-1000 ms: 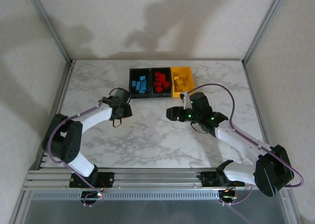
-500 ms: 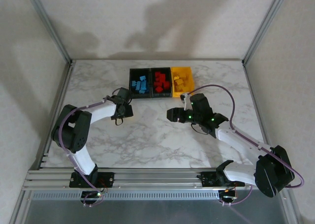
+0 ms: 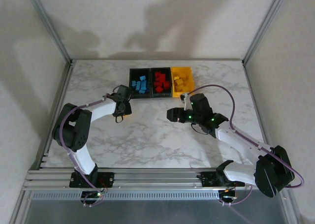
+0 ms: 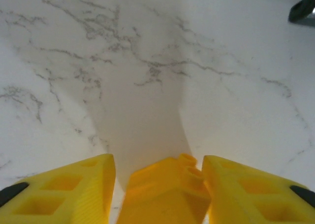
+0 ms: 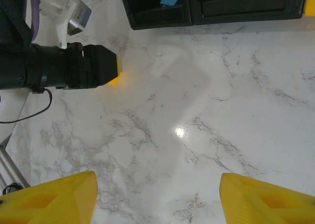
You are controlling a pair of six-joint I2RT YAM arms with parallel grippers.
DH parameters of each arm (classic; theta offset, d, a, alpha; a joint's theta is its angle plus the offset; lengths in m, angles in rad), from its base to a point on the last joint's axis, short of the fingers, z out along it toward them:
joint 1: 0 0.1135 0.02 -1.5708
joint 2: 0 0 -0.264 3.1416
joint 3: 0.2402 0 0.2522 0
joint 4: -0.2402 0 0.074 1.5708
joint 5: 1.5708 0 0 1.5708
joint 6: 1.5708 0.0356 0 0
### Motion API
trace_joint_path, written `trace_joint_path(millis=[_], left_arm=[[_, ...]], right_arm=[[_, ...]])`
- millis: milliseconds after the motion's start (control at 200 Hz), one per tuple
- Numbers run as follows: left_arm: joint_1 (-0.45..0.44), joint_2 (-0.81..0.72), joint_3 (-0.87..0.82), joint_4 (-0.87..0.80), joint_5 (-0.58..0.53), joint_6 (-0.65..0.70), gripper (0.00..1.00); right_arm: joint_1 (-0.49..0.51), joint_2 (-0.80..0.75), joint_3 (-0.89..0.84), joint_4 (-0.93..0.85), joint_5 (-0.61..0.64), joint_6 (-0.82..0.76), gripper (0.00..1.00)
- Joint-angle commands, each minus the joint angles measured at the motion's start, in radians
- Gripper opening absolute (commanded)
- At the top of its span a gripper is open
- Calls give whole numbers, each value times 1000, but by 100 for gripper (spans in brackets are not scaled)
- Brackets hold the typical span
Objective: Sort the legos into containers by color
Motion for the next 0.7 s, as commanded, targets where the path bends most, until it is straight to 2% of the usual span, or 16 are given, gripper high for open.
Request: trace_joint_path(millis=[0,55,175,320,451,696], left_arm=[[8,-35,-29,-26,17,14,41],[8,-40,-31,-24,23,10,34],[5,-61,-21,-38,26,7,27],[-13,-102,4,-65,42,-4,26],[-67,-130,45,-76,64,-31,25],[-206,-83,224,-92,71,-99,25]], right_arm=[[8,5,1,8,12,0,67],[8,10,6,5,13,0,67],[8,8,11,-2,18,-3,66],[8,-15,11,-15,28,-5,67],[-7,-43,14,-38,49,2,67],[-118,-133,20,-113,91,18,67]])
